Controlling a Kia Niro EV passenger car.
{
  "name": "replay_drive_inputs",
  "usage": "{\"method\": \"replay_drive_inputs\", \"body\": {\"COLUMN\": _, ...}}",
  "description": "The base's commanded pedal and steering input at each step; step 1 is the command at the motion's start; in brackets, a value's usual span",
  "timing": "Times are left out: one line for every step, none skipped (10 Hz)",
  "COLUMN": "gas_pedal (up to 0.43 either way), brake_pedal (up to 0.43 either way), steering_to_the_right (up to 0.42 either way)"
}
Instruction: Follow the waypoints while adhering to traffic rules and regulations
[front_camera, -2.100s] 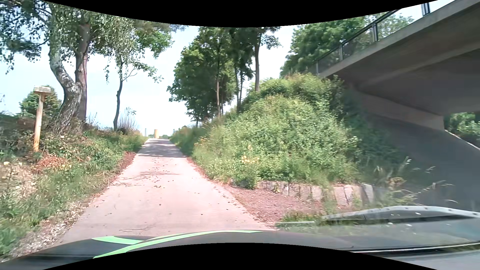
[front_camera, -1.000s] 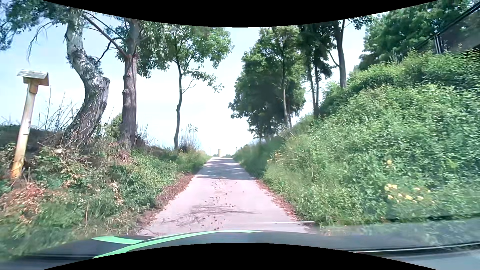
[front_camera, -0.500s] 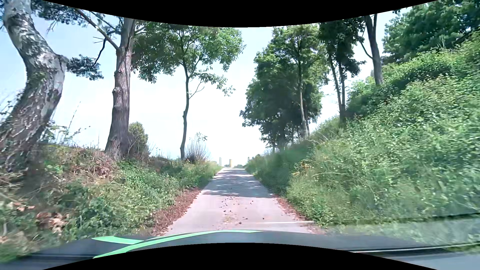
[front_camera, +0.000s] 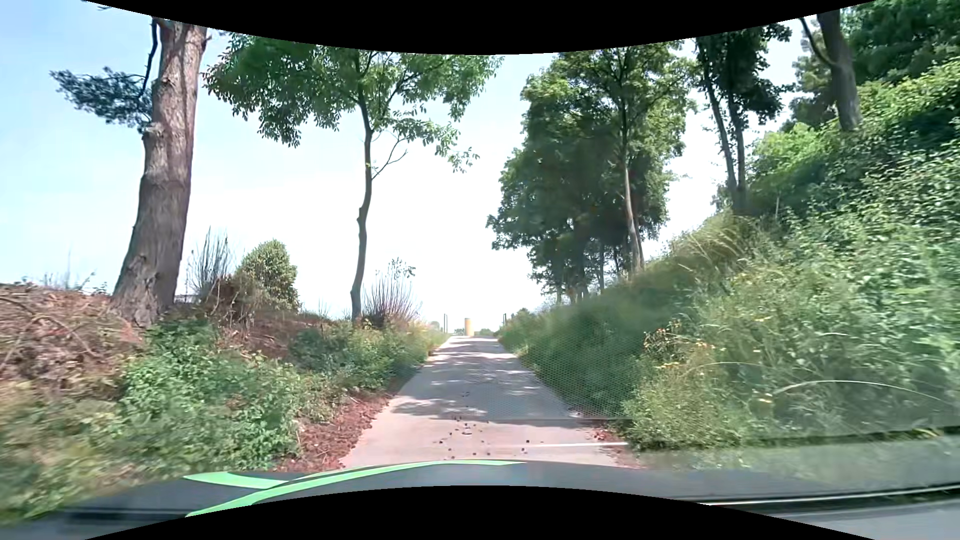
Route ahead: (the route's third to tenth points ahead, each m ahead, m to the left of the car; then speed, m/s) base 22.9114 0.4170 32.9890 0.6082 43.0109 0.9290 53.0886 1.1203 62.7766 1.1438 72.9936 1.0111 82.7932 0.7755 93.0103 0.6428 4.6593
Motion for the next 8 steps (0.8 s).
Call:
{"method": "replay_drive_inputs", "body": {"gas_pedal": 0.370, "brake_pedal": 0.000, "steering_to_the_right": -0.018}}
{"method": "replay_drive_inputs", "body": {"gas_pedal": 0.370, "brake_pedal": 0.000, "steering_to_the_right": -0.015}}
{"method": "replay_drive_inputs", "body": {"gas_pedal": 0.370, "brake_pedal": 0.000, "steering_to_the_right": -0.011}}
{"method": "replay_drive_inputs", "body": {"gas_pedal": 0.370, "brake_pedal": 0.000, "steering_to_the_right": -0.008}}
{"method": "replay_drive_inputs", "body": {"gas_pedal": 0.370, "brake_pedal": 0.000, "steering_to_the_right": -0.007}}
{"method": "replay_drive_inputs", "body": {"gas_pedal": 0.370, "brake_pedal": 0.000, "steering_to_the_right": -0.006}}
{"method": "replay_drive_inputs", "body": {"gas_pedal": 0.370, "brake_pedal": 0.000, "steering_to_the_right": -0.005}}
{"method": "replay_drive_inputs", "body": {"gas_pedal": 0.358, "brake_pedal": 0.000, "steering_to_the_right": -0.004}}
